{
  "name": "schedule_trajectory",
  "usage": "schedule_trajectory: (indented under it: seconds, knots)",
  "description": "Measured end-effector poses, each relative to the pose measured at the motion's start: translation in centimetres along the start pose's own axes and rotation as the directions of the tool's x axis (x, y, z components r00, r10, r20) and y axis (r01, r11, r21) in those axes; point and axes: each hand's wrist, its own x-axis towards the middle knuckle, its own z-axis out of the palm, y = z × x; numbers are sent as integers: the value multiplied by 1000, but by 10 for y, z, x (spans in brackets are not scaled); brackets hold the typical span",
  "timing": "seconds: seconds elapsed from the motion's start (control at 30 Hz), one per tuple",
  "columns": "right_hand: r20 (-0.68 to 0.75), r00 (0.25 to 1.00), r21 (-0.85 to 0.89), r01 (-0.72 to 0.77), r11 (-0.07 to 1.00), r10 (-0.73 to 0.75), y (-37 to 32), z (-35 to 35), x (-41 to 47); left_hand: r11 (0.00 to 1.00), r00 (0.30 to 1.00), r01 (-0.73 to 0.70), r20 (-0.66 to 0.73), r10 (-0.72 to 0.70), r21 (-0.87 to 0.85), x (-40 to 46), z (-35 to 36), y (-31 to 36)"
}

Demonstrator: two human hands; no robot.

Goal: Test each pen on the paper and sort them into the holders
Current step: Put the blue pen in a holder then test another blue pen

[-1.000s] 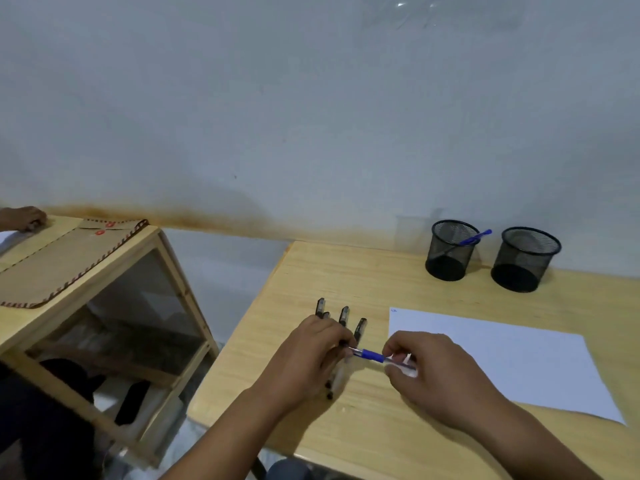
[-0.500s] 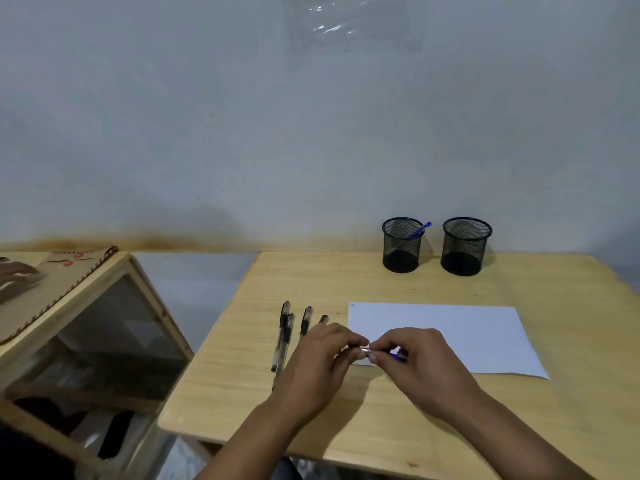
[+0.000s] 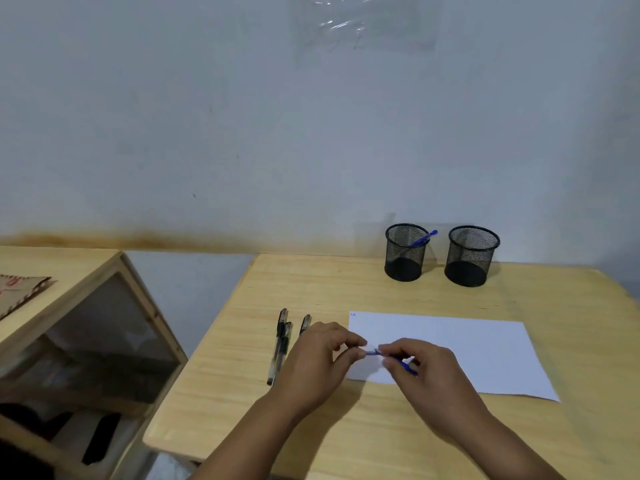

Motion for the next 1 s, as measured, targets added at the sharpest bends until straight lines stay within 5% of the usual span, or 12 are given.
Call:
schedule_trajectory:
  seconds: [0.17,0.43,0.67,0.87,1.0]
  knots:
    - [-42,984,254,-158,954,174,15,-2,17,968,944,252,-219,-247,-3,31,-2,-26]
    - [-87,966,461,-176,870,242,18,-1,30,854,867,490,-196,-458,174,77,11,-47]
    - [-49,975,417,-176,892,215,24,2,33,844,870,491,-184,-458,217,73,15,-47]
    - [-48,978,487,-153,860,202,24,0,37,951,973,213,-133,-187,222,24,27,-21]
    - [2,979,531,-175,829,205,25,-1,43,968,982,189,-46,-184,165,-6,42,-8]
